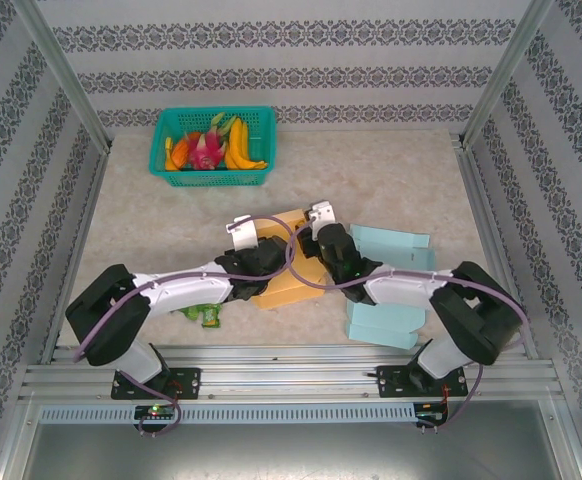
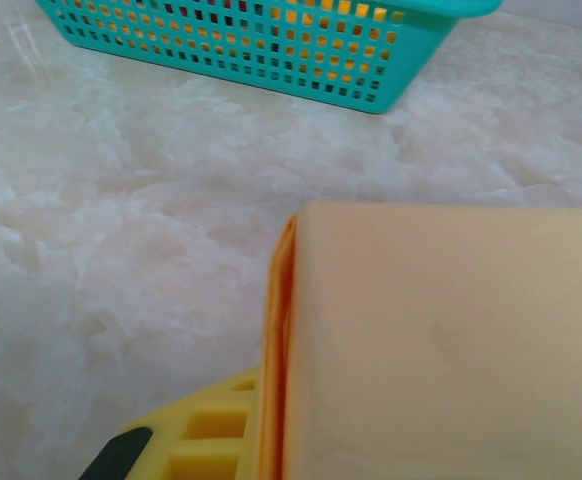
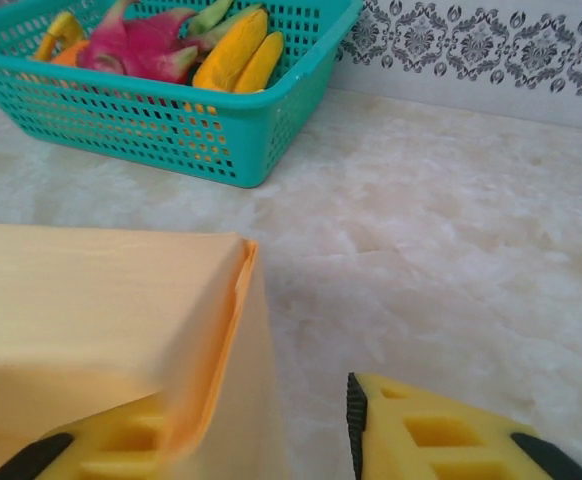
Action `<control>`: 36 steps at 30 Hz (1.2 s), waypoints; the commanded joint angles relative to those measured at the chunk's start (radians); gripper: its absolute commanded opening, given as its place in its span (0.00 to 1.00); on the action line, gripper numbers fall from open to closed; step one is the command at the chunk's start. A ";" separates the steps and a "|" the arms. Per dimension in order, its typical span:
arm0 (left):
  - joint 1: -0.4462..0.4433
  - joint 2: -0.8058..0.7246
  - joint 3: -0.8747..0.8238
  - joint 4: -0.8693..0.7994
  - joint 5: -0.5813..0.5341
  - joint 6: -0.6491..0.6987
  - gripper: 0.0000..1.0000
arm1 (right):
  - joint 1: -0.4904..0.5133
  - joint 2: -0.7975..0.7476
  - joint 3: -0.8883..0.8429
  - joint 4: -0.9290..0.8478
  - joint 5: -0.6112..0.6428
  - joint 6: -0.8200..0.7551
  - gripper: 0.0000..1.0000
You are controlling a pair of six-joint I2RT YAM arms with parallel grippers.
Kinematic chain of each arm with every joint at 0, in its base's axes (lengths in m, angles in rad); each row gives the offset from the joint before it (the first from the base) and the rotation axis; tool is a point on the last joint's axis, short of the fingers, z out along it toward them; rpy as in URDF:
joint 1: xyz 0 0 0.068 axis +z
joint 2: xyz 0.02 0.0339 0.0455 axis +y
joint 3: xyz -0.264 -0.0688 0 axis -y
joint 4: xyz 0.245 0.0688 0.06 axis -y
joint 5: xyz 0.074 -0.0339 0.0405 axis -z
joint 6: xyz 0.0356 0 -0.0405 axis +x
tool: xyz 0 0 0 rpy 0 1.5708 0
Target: Fold the paper box
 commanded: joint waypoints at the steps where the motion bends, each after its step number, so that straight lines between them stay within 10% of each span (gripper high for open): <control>1: 0.048 0.032 0.023 -0.008 -0.011 0.035 0.00 | 0.017 -0.140 -0.027 -0.074 -0.068 0.092 0.42; 11: 0.253 0.002 -0.042 0.178 0.366 0.225 0.00 | 0.020 -0.689 -0.065 -0.718 -0.057 0.212 0.61; 18: 0.323 -0.189 -0.011 0.243 0.715 0.558 0.02 | -0.073 -1.035 -0.164 -0.859 0.029 0.092 0.73; 31: 0.347 -0.238 0.359 -0.145 0.994 1.900 0.00 | -0.153 -1.447 -0.289 -0.889 -0.044 0.201 0.73; 36: 0.333 -0.069 0.721 -0.708 0.979 2.289 0.00 | -0.152 -1.450 -0.289 -0.893 -0.034 0.202 0.73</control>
